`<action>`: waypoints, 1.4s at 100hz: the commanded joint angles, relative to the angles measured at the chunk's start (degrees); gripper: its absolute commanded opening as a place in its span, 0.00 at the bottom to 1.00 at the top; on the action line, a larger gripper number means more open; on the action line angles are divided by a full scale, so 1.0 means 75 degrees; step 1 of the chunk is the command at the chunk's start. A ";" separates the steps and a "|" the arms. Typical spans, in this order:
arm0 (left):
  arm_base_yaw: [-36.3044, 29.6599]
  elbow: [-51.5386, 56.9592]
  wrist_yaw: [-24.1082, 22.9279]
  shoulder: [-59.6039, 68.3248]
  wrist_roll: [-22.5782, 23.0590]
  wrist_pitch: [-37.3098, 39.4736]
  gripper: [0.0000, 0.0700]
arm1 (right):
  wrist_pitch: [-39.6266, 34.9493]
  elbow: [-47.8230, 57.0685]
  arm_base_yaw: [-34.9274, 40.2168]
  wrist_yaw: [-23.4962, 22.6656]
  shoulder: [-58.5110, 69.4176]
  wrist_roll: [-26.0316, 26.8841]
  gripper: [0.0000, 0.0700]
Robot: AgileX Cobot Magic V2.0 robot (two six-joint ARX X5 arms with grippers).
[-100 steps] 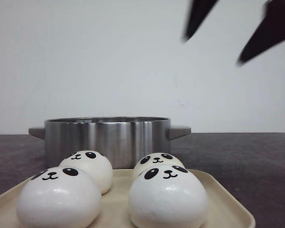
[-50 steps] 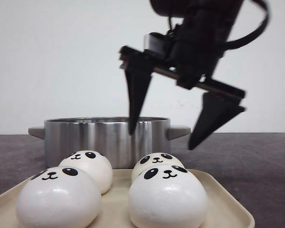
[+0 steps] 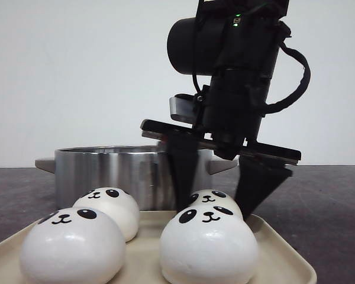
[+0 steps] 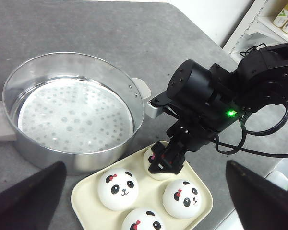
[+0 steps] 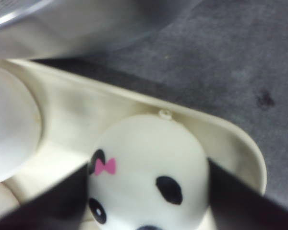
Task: Steam buns
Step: 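Lower the right gripper onto the farther panda bun nearest it and grasp, then lift the bun with the right gripper and carry it over the pot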
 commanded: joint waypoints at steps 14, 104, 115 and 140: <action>-0.0044 0.0152 -0.0052 0.0029 0.0105 -0.0023 0.97 | -0.0096 0.0119 0.0047 0.0102 0.0087 0.0017 0.01; -0.0163 0.0154 -0.0236 0.0029 0.0102 0.0047 0.97 | -0.1215 0.6283 -0.0574 0.0428 0.0699 -0.1763 0.00; -0.0163 0.0152 -0.0251 0.0029 0.0102 0.0032 0.97 | -0.1480 0.6796 -0.0766 0.0329 0.1751 -0.1781 0.00; -0.0163 0.0152 -0.0254 0.0029 0.0105 -0.0032 0.97 | -0.1600 0.6851 -0.1070 0.0428 0.3232 -0.1792 0.00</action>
